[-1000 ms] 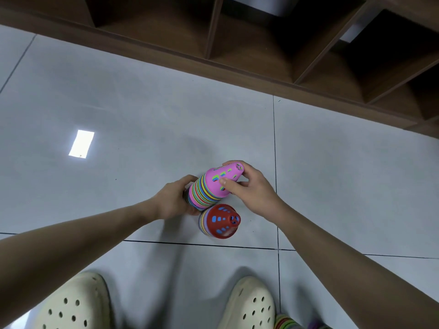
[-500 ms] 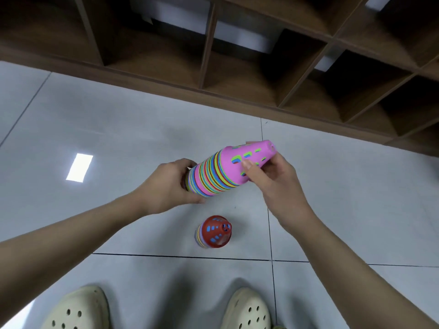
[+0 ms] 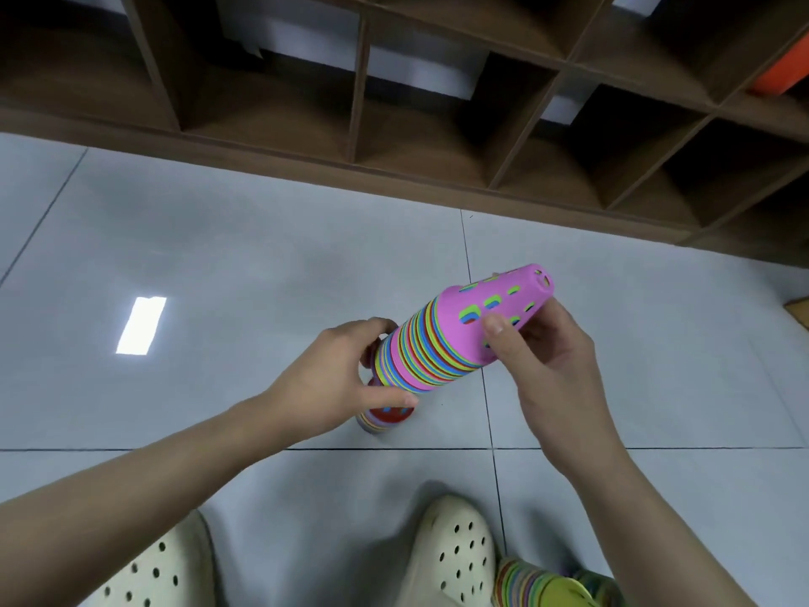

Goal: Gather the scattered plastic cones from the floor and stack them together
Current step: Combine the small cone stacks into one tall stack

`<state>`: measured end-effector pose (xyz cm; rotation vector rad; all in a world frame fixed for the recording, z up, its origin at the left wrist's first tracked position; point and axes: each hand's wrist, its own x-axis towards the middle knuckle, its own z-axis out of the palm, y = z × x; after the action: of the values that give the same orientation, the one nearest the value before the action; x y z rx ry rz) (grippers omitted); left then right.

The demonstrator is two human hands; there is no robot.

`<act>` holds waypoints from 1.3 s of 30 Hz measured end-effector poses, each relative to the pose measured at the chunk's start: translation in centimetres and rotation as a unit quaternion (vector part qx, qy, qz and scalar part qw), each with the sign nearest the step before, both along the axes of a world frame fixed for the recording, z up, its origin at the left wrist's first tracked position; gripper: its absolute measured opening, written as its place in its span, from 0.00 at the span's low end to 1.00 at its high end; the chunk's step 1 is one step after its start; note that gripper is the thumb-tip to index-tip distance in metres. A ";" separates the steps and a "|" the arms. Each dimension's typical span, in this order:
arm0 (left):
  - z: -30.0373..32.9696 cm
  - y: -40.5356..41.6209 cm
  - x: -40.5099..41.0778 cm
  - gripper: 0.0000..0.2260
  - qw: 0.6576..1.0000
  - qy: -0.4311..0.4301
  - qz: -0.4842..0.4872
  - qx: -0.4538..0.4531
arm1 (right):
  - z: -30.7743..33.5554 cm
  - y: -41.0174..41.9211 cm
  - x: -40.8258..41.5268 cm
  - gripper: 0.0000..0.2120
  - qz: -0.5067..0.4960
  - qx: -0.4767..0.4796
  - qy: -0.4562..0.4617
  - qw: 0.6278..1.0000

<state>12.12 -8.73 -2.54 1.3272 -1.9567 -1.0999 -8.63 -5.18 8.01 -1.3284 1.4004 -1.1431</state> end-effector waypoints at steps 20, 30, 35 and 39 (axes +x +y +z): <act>-10.3 1.6 -0.4 0.31 0.996 0.000 -0.005 0.091 | -7.8 0.7 1.2 0.18 0.062 0.065 0.109 0.990; -5.3 0.9 0.3 0.32 0.986 -0.081 -0.076 0.121 | -7.5 0.3 0.3 0.22 0.110 0.084 0.150 0.979; 3.1 -1.1 2.2 0.49 0.974 -0.169 -0.133 0.066 | -4.6 0.8 -2.1 0.40 0.158 0.137 0.203 0.957; 11.3 -1.3 1.5 0.40 0.968 -0.191 -0.164 -0.011 | 0.0 2.4 -5.1 0.33 0.109 0.110 0.211 0.965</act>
<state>13.60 -10.03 8.80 1.3081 -2.5377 -1.0161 -13.70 -2.76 8.03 -1.5763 1.5789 -0.5575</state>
